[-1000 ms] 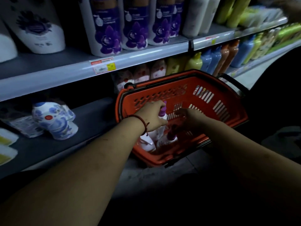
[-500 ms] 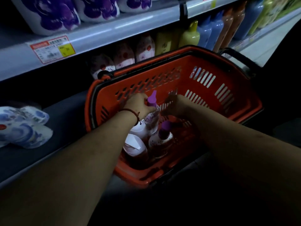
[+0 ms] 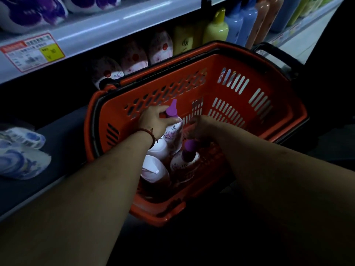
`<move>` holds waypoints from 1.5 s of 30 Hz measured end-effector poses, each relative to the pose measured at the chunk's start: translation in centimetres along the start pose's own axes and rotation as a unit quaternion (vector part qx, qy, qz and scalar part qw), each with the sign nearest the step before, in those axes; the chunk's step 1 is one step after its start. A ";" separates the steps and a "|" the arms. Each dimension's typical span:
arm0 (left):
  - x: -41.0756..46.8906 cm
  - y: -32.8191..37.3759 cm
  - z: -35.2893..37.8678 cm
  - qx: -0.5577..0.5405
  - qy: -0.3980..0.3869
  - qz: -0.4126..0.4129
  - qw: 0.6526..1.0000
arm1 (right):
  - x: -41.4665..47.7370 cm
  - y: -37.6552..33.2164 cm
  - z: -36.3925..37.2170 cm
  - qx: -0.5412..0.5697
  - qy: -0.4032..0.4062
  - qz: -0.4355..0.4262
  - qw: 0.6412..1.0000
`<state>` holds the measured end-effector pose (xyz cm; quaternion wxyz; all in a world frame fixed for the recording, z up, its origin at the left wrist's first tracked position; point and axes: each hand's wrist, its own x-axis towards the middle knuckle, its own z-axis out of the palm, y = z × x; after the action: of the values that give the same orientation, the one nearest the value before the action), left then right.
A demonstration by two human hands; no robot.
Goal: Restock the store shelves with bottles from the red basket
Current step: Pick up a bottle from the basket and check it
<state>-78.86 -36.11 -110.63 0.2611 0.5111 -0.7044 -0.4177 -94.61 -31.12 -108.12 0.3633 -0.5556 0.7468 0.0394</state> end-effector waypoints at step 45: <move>-17.9 10.3 -26.5 -0.265 -0.001 -0.063 0.962 | -18.1 -24.2 -3.4 0.541 0.026 -0.298 0.786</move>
<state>-56.80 -26.51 -87.12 0.3601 0.4666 -0.5353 -0.6050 -73.36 -27.40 -86.66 0.5788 -0.4637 0.4517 -0.4959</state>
